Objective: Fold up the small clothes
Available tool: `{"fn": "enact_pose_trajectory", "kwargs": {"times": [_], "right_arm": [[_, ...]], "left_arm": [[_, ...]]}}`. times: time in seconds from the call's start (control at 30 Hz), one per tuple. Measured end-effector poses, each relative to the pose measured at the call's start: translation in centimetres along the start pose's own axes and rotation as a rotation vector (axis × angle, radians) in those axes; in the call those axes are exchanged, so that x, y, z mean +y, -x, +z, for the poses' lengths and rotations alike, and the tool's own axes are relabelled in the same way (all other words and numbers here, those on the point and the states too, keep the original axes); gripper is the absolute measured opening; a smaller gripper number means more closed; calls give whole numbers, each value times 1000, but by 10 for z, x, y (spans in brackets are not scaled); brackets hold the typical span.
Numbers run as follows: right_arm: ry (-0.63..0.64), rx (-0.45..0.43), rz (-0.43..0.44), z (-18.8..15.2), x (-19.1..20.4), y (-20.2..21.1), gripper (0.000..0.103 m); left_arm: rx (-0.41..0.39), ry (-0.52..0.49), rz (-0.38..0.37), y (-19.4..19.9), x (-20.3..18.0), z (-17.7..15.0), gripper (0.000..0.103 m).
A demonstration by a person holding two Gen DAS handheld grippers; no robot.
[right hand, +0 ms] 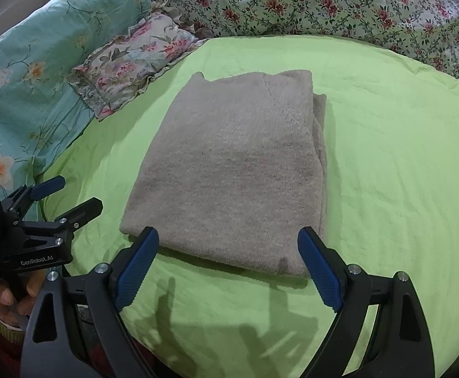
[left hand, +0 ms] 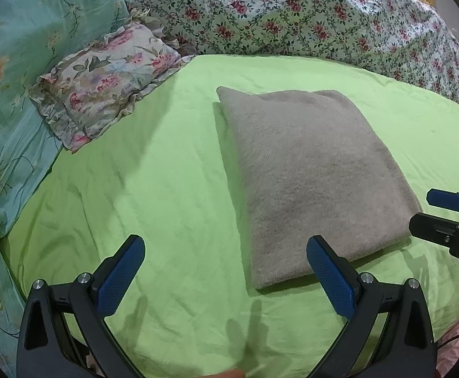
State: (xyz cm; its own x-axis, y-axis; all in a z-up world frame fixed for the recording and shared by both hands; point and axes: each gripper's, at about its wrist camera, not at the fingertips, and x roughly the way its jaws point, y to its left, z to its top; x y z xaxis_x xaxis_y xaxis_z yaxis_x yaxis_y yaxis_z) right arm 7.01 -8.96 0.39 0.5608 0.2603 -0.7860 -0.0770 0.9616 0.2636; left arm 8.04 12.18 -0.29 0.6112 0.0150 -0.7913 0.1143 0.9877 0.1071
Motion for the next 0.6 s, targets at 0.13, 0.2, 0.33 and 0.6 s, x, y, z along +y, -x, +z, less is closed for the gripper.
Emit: {"fn": "enact_pose_trajectory", "kwargs": {"times": [0.13,0.2,0.33,0.6], "right_arm": [[3,-3,-2,5,-1,-1,90],[3,-3,1,6,-2,-2,90],[3,-4,1,7,-1,-3,90],[0,-9,2,7,-1,-3,90]], "left_arm": [[-7,3,-1,-1,-2,4,103],[-7,3,0,0,-3,5,103],[-9,-1,3,2,-7,4,103],[-7,4,1,3,-6,1,103]]}}
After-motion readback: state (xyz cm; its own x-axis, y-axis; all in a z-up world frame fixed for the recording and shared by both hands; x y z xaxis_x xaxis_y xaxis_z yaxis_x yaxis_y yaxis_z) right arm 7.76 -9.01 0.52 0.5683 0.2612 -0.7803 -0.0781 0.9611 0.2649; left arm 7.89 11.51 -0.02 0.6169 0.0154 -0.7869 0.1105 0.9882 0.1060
